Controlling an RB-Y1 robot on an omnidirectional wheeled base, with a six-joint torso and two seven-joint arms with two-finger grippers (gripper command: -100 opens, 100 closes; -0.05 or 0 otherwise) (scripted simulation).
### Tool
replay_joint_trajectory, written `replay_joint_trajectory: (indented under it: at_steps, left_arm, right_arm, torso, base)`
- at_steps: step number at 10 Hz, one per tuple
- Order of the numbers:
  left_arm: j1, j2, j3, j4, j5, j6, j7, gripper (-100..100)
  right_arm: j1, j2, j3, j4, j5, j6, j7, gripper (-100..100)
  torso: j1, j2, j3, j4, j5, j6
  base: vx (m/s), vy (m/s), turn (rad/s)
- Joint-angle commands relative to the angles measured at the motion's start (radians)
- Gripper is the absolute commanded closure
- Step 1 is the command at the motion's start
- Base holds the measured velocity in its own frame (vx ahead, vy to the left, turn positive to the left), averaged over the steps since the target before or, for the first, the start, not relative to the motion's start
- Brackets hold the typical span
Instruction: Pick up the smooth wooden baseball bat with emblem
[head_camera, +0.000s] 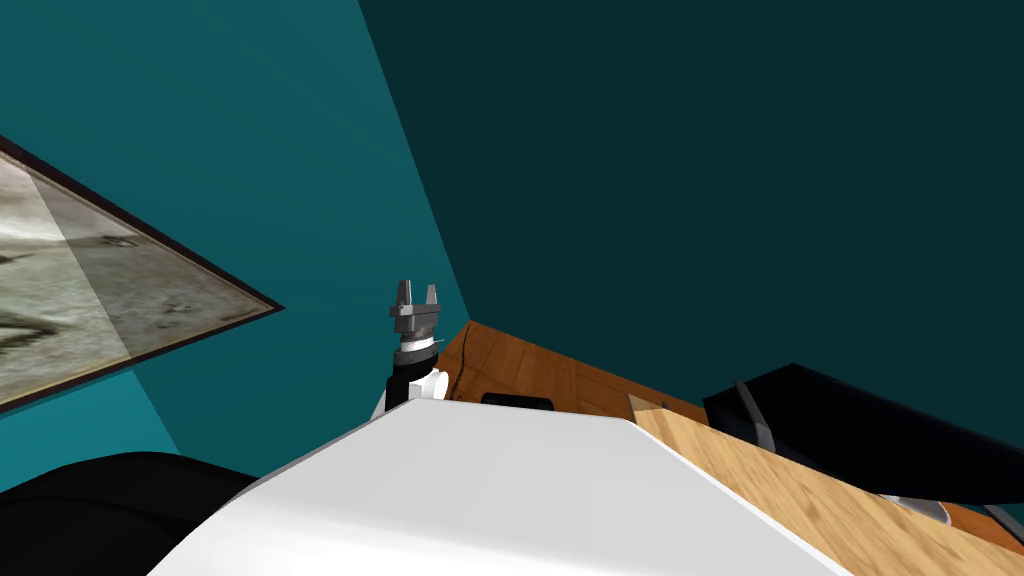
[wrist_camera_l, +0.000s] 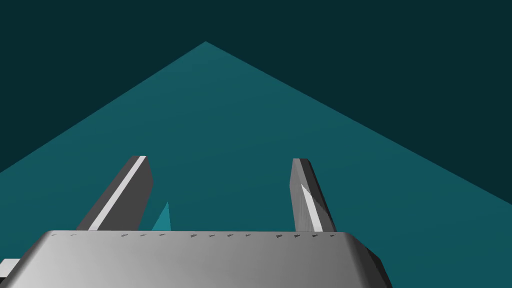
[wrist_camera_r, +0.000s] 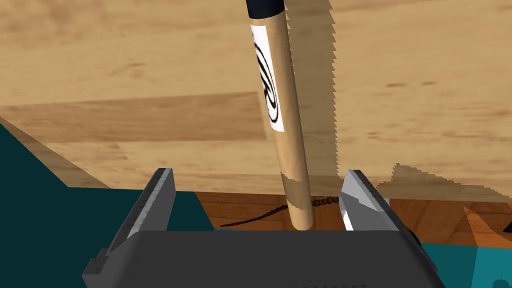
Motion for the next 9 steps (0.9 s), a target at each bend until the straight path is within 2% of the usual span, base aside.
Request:
replay_joint_trajectory:
  at_steps: [1, 2, 3, 4, 7, 9]
  left_arm:
    - [0.0, 0.0, 0.0, 0.0, 0.0, 0.0, 0.0, 0]
    - [0.0, 0.0, 0.0, 0.0, 0.0, 0.0, 0.0, 0]
    - [0.0, 0.0, 0.0, 0.0, 0.0, 0.0, 0.0, 0]
    - [0.0, 0.0, 0.0, 0.0, 0.0, 0.0, 0.0, 0]
    - [0.0, 0.0, 0.0, 0.0, 0.0, 0.0, 0.0, 0]
    - [0.0, 0.0, 0.0, 0.0, 0.0, 0.0, 0.0, 0]
  right_arm:
    - [-0.006, -0.002, 0.005, 0.043, 0.05, -0.009, 0.033, -100]
    - [-0.006, -0.002, 0.005, 0.043, 0.056, -0.009, 0.033, -100]
    - [-0.012, -0.005, 0.009, 0.075, 0.095, -0.016, 0.054, -100]
    - [-0.012, -0.005, 0.009, 0.075, 0.098, -0.016, 0.054, -100]
    - [-0.028, -0.006, 0.02, 0.153, 0.194, -0.032, 0.105, -100]
    - [-0.032, -0.005, 0.023, 0.171, 0.226, -0.036, 0.117, -100]
  torso:
    - [0.0, 0.0, 0.0, 0.0, 0.0, 0.0]
    - [0.0, 0.0, 0.0, 0.0, 0.0, 0.0]
    - [0.001, 0.0, 0.0, 0.0, 0.0, 0.0]
    - [0.0, 0.0, 0.0, 0.0, 0.0, 0.0]
    - [-0.001, -0.001, -0.001, 0.0, 0.0, 0.0]
    - [0.0, -0.001, 0.0, 0.0, 0.0, 0.0]
  base:
    - [0.06, -0.042, 0.004]
    - [0.047, -0.034, 0.0]
    - [0.05, -0.039, -0.002]
    - [0.039, -0.036, 0.0]
    - [0.075, -0.055, -0.017]
    - [0.045, -0.041, -0.007]
